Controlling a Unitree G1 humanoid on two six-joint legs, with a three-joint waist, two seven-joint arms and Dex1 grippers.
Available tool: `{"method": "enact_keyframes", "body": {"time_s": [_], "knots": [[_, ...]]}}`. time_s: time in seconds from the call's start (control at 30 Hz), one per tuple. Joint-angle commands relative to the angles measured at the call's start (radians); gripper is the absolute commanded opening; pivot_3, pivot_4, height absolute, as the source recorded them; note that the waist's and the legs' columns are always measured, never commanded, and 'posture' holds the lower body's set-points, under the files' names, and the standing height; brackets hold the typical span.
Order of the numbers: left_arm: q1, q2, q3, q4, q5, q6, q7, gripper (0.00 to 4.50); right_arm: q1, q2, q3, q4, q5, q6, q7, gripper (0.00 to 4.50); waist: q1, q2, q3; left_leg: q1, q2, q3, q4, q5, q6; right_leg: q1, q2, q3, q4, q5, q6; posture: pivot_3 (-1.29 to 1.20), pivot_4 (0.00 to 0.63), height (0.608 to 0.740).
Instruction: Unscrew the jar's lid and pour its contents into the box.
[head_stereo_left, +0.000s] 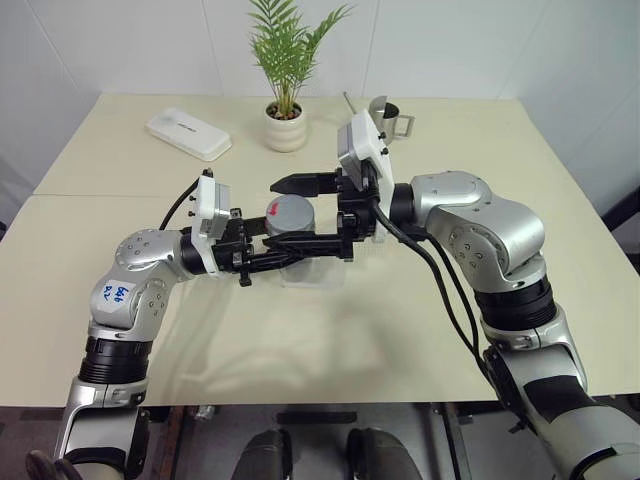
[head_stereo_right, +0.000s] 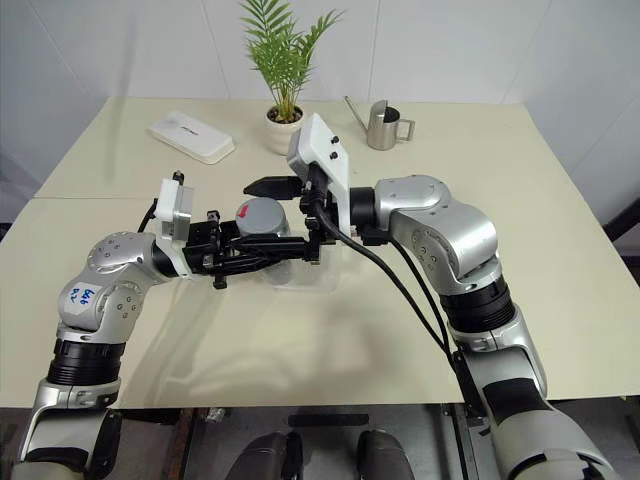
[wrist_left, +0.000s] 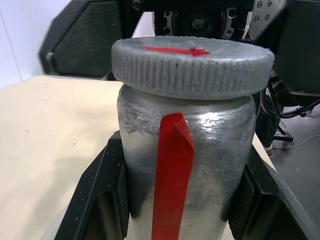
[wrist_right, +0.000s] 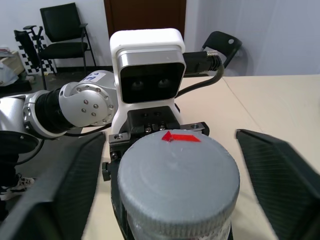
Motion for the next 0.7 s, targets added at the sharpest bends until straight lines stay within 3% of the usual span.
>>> {"method": "enact_keyframes", "body": {"time_s": [0.03, 0.07, 0.17, 0.33, 0.4, 0.5, 0.57, 0.7], "knots": [[-0.012, 0.003, 0.010, -0.033, -0.009, -0.009, 0.000, 1.95, -0.020, 0.021, -0.055, -0.019, 0.030, -0.018, -0.016, 2.92, -0.001, 0.000, 0.000, 0.000, 0.000, 0.000, 0.000, 0.000, 0.000, 0.000, 0.000, 0.000, 0.000, 0.000, 0.000, 0.00, 0.150, 0.740], [-0.011, 0.003, 0.010, -0.032, -0.009, -0.009, 0.001, 1.95, -0.020, 0.025, -0.063, -0.021, 0.038, -0.016, -0.017, 2.58, -0.001, 0.000, 0.000, 0.000, 0.000, 0.000, 0.000, 0.000, 0.000, 0.000, 0.000, 0.000, 0.000, 0.000, 0.000, 0.00, 0.150, 0.740], [-0.009, 0.003, 0.009, -0.033, -0.009, -0.010, 0.001, 1.95, -0.016, 0.036, -0.097, -0.043, 0.088, 0.010, -0.023, 2.57, -0.001, 0.000, 0.000, 0.000, 0.000, 0.000, 0.000, 0.000, 0.000, 0.000, 0.000, 0.000, 0.000, 0.000, 0.000, 0.00, 0.150, 0.740], [0.002, 0.006, 0.008, -0.034, -0.008, -0.016, 0.001, 1.95, -0.011, 0.073, -0.290, -0.077, 0.381, 0.161, -0.108, 2.57, 0.001, 0.000, 0.000, 0.000, 0.000, 0.000, 0.000, 0.000, 0.000, 0.000, 0.000, 0.000, 0.000, 0.000, 0.000, 0.00, 0.150, 0.740], [0.011, 0.008, 0.012, -0.037, -0.007, -0.017, 0.003, 1.95, 0.018, 0.047, -0.354, -0.080, 0.413, 0.174, -0.163, 2.57, 0.002, 0.000, 0.000, 0.000, 0.000, -0.002, 0.000, 0.000, 0.000, 0.000, 0.000, -0.001, 0.000, 0.000, 0.000, 0.00, 0.150, 0.740], [0.025, 0.012, 0.023, -0.039, -0.009, -0.016, 0.010, 1.95, 0.134, -0.067, -0.372, -0.080, 0.262, 0.078, -0.193, 2.57, 0.007, 0.000, 0.000, 0.000, 0.000, -0.002, 0.000, -0.001, 0.001, 0.001, -0.001, -0.001, 0.000, 0.000, 0.000, 0.00, 0.150, 0.740], [0.028, 0.013, 0.032, -0.033, -0.012, -0.016, 0.018, 1.95, 0.263, -0.167, -0.314, -0.046, 0.052, -0.126, -0.166, 2.57, 0.015, 0.000, 0.000, 0.000, -0.001, -0.002, 0.000, -0.001, 0.002, 0.001, -0.002, 0.000, -0.001, 0.000, 0.000, 0.00, 0.150, 0.740], [0.021, 0.011, 0.043, -0.010, -0.016, -0.018, 0.029, 1.95, 0.481, -0.218, -0.353, 0.117, -0.148, -0.440, -0.187, 2.57, 0.025, 0.000, 0.000, 0.000, -0.001, 0.003, -0.001, -0.002, 0.002, 0.001, 0.000, 0.001, -0.004, 0.000, 0.001, 0.00, 0.150, 0.740]]}}
